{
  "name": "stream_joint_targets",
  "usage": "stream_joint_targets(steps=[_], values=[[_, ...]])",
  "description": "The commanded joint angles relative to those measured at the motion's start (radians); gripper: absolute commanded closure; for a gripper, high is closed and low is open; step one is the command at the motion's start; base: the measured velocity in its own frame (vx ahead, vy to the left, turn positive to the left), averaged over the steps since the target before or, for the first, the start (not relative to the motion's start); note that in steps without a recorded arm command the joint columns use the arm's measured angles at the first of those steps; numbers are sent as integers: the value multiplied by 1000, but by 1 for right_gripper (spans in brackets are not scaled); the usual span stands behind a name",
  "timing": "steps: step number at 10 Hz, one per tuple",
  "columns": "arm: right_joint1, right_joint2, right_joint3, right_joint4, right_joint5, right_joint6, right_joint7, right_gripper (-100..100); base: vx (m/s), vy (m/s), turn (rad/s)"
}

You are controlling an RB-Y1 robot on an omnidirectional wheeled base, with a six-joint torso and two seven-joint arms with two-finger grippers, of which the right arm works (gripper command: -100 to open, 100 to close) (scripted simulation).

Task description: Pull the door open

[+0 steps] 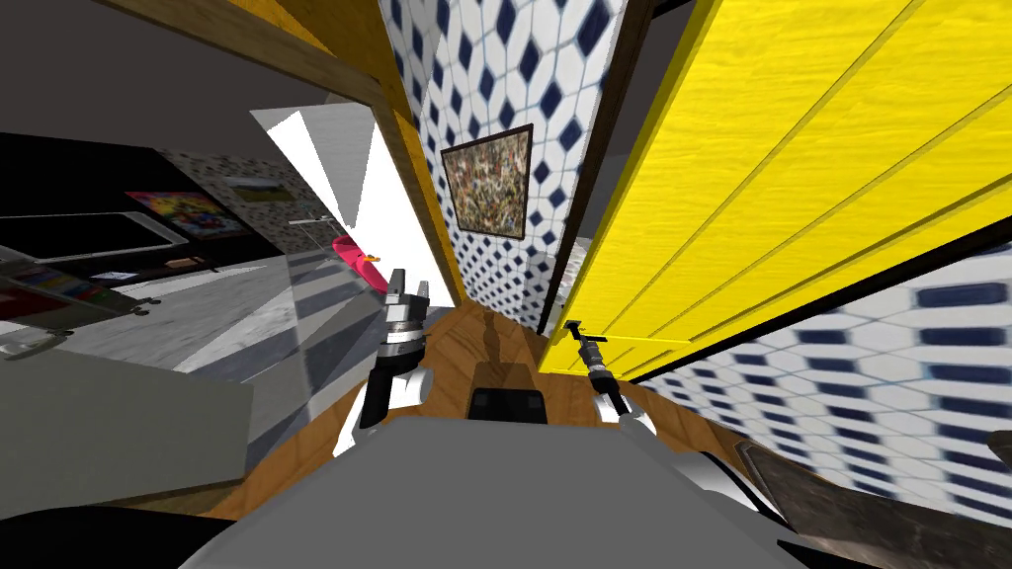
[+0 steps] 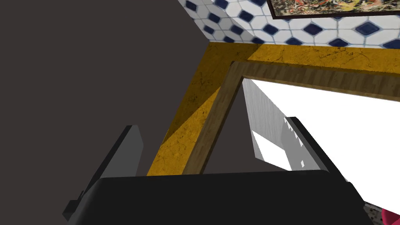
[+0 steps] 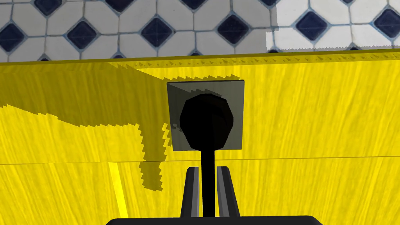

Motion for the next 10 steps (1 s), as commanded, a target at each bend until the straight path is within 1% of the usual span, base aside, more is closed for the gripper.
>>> stream_joint_targets(steps=[1, 3, 5, 7, 8, 9, 10], values=[[-8, 4, -1, 24, -3, -17, -4, 100, -171, -79, 226], [-8, -1, -10, 37, -10, -24, -6, 100, -147, -85, 233], [-7, -7, -20, 52, -18, -33, -8, 100, -194, -93, 286], [-6, -11, -26, 63, -23, -39, -9, 100, -199, -81, 183], [-1, -9, -25, 41, -22, -27, -6, 100, -89, -19, 37], [17, -22, -11, 41, -16, -46, -24, 100, -140, -39, 110], [27, -30, -3, 41, -12, -60, -34, 100, -238, -57, 153]])
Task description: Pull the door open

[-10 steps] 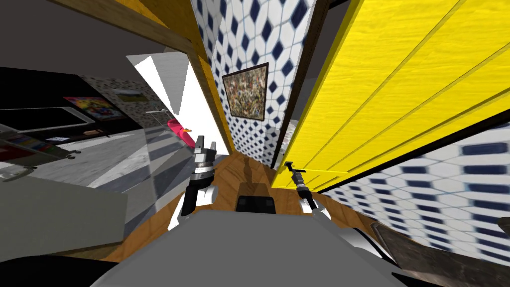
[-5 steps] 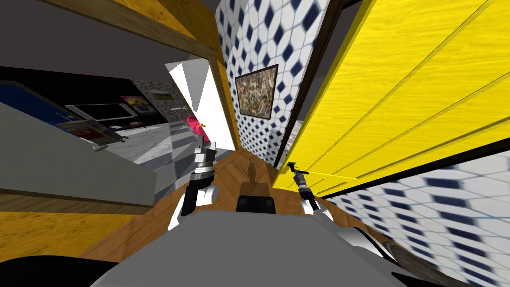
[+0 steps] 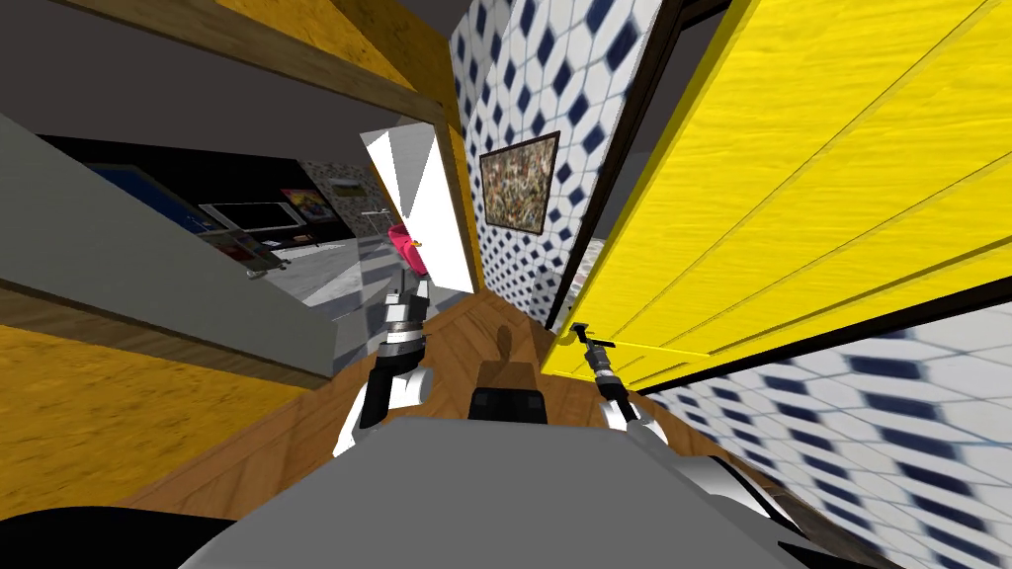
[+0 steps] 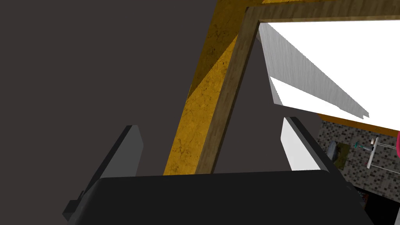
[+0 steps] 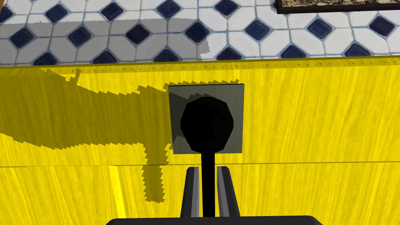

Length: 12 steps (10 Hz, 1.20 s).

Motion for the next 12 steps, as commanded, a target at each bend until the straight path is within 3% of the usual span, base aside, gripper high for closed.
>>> stream_joint_targets(steps=[1, 4, 5, 6, 7, 10, 12], values=[[25, -14, 14, -7, 6, -23, -20, 100, -243, -58, 126], [58, -43, 41, -5, 18, -73, -57, 100, -232, -67, 120], [63, -48, 45, -5, 19, -80, -63, 100, -172, -54, 48], [69, -42, 45, -25, 20, -61, -57, 100, -70, -17, 11], [87, -51, 55, -17, 22, -89, -68, 100, -125, -56, 171], [114, -70, 67, -9, 21, -135, -84, 100, -171, -86, 173], [120, -74, 69, -8, 21, -144, -87, 100, -145, -41, 66]])
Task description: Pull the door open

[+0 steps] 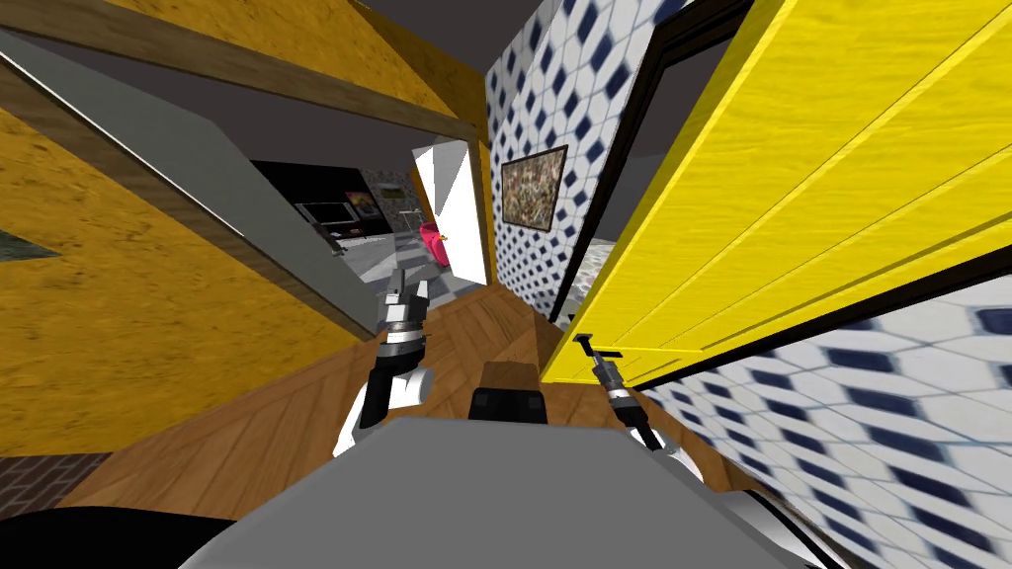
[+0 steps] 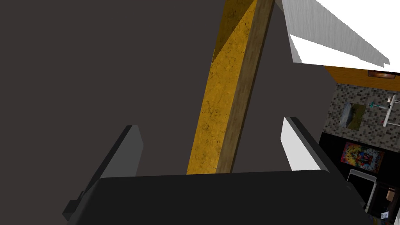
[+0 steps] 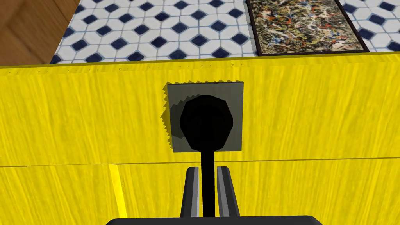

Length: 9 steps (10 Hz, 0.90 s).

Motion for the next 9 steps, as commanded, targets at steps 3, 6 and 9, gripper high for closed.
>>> stream_joint_targets(steps=[3, 6, 9], values=[[32, -27, 10, 15, -3, -58, -21, 100, -173, -65, 155], [28, -23, 21, 37, 2, -78, -25, 100, -105, -29, 81], [30, -28, 25, 41, 2, -88, -28, 100, -160, -68, 133]])
